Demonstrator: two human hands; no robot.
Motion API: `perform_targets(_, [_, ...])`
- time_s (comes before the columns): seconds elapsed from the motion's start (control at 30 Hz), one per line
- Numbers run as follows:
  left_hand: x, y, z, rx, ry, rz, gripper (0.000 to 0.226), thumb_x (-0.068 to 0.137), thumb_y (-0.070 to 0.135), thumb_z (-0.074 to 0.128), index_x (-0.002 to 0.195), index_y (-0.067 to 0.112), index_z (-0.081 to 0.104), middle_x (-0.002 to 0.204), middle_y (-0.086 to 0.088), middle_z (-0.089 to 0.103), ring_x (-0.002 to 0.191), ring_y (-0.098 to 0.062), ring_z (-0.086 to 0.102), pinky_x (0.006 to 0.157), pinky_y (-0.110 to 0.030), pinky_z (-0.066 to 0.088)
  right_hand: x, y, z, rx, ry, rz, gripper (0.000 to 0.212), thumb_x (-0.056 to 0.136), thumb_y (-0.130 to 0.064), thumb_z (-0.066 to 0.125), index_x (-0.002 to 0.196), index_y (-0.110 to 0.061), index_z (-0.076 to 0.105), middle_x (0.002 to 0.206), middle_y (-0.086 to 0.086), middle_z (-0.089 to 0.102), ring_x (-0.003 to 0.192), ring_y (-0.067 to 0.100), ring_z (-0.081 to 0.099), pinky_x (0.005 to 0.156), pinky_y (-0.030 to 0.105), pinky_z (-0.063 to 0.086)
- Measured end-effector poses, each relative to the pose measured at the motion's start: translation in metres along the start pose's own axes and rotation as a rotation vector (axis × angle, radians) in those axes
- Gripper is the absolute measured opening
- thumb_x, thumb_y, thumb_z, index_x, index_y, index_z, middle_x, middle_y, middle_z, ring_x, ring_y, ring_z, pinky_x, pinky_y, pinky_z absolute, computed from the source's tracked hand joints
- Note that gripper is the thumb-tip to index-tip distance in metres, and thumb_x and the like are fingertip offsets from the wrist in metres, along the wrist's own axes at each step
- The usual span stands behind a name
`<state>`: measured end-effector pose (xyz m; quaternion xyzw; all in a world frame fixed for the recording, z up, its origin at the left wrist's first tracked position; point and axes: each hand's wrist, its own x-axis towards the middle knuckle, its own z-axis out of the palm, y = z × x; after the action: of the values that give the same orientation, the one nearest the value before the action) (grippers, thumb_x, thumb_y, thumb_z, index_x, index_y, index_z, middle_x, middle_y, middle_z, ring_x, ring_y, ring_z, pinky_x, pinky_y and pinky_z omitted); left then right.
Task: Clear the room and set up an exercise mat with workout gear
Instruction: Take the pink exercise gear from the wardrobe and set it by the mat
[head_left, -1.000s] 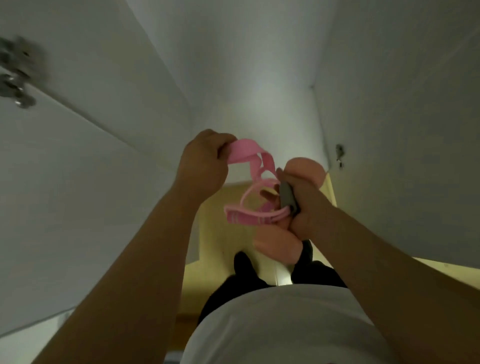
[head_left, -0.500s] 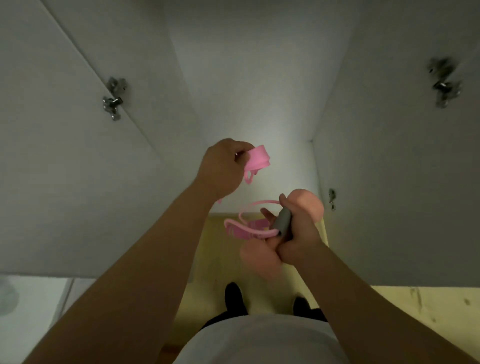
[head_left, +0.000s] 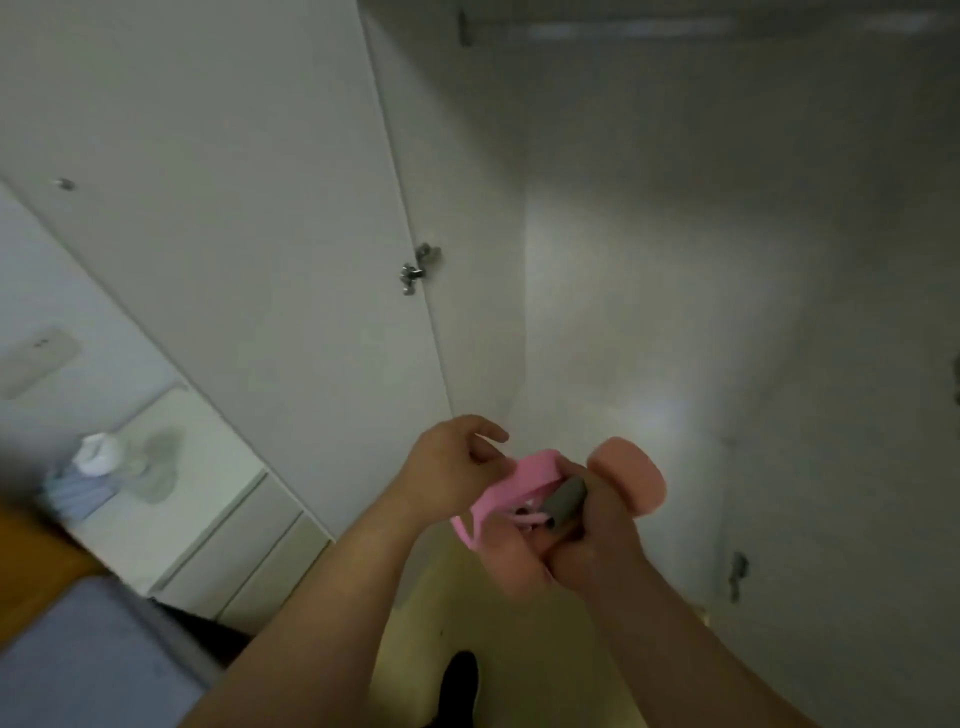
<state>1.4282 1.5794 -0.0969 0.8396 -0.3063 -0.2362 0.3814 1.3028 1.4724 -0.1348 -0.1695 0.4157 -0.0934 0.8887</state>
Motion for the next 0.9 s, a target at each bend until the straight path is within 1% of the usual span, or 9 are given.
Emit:
perform_targets(0.13, [-0.019,-0.033,-0.035,-0.182,0.411,-0.225,0.023,0.087,0.022,0.074,0.108,0.018,0.067,0.096,0.002,0.073,0.095,-0.020,0.069,0.091,-0.033,0.054,-0.009,0.018,0.019,-0.099,-0.082,0.027,0.035,0.091,-0.031,0.067,0.110,-0.002,0.068,0.128,0.025,0.063,0.100,0.038,0.065,0.105,0.056,0.044])
perform_targets(0.27, [-0.043,-0.050,-0.078,-0.151,0.823,-0.352,0.039,0.088,0.025,0.071,0.124,0.013,0.061,0.119,-0.004,0.066,0.110,-0.023,0.062,0.097,-0.030,0.045,-0.023,0.034,0.040,-0.084,-0.237,0.067,0.051,0.090,-0.040,0.065,0.137,-0.025,0.050,0.156,0.027,0.019,0.109,0.062,0.051,0.102,0.078,0.029])
perform_targets(0.33, [-0.048,-0.055,-0.097,-0.196,0.942,-0.358,0.053,0.087,0.023,0.071,0.134,0.009,0.054,0.131,-0.010,0.059,0.118,-0.026,0.058,0.099,-0.033,0.044,-0.033,0.033,0.056,-0.107,-0.226,0.094,0.028,0.097,-0.042,0.059,0.119,-0.027,0.052,0.137,0.029,0.050,0.099,0.061,0.057,0.096,0.084,0.023])
perform_targets(0.37, [-0.050,-0.055,-0.106,-0.211,0.987,-0.351,0.060,0.085,0.023,0.071,0.139,0.007,0.048,0.137,-0.012,0.055,0.122,-0.028,0.055,0.102,-0.034,0.043,-0.039,0.031,0.062,-0.133,-0.208,0.094,0.017,0.099,-0.040,0.057,0.104,-0.025,0.053,0.109,0.025,0.065,0.078,0.052,0.066,0.086,0.083,0.035])
perform_targets(0.47, [-0.047,-0.054,-0.135,-0.245,1.022,-0.309,0.085,0.081,0.025,0.074,0.152,0.006,0.031,0.153,-0.014,0.039,0.139,-0.029,0.042,0.115,-0.037,0.035,-0.054,0.021,0.078,-0.189,-0.186,0.098,0.023,0.101,-0.032,0.056,0.092,-0.011,0.060,0.065,0.015,0.071,0.046,0.032,0.068,0.039,0.052,0.053])
perform_targets(0.57, [-0.041,-0.047,-0.157,-0.272,0.992,-0.214,0.098,0.077,0.023,0.076,0.157,0.009,0.020,0.161,-0.008,0.030,0.147,-0.021,0.030,0.120,-0.037,0.028,-0.061,0.018,0.084,-0.233,-0.234,0.058,0.024,0.098,-0.029,0.058,0.102,-0.005,0.065,0.071,0.014,0.073,0.053,0.029,0.071,0.048,0.041,0.057])
perform_targets(0.73, [-0.029,-0.037,-0.162,-0.403,0.883,-0.169,0.085,0.081,0.014,0.073,0.154,0.010,0.031,0.149,-0.002,0.048,0.137,-0.019,0.045,0.115,-0.033,0.035,-0.068,0.010,0.087,-0.179,-0.248,0.047,0.046,0.094,-0.034,0.063,0.131,-0.007,0.061,0.112,0.019,0.071,0.089,0.035,0.073,0.064,0.052,0.059])
perform_targets(0.8, [-0.031,-0.035,-0.169,-0.315,0.997,-0.149,0.083,0.078,0.017,0.075,0.151,0.011,0.036,0.144,-0.003,0.052,0.132,-0.019,0.049,0.113,-0.036,0.038,-0.072,0.006,0.085,-0.142,-0.260,0.031,0.049,0.094,-0.035,0.064,0.134,-0.008,0.059,0.117,0.022,0.069,0.097,0.037,0.071,0.059,0.053,0.057])
perform_targets(0.9, [-0.035,-0.028,-0.204,-0.300,1.140,-0.146,0.085,0.076,0.025,0.073,0.152,0.012,0.034,0.148,-0.005,0.047,0.135,-0.021,0.045,0.113,-0.036,0.037,-0.075,-0.004,0.079,-0.094,-0.295,0.011,0.057,0.093,-0.035,0.064,0.146,-0.017,0.051,0.131,0.029,0.061,0.112,0.048,0.063,0.076,0.067,0.053])
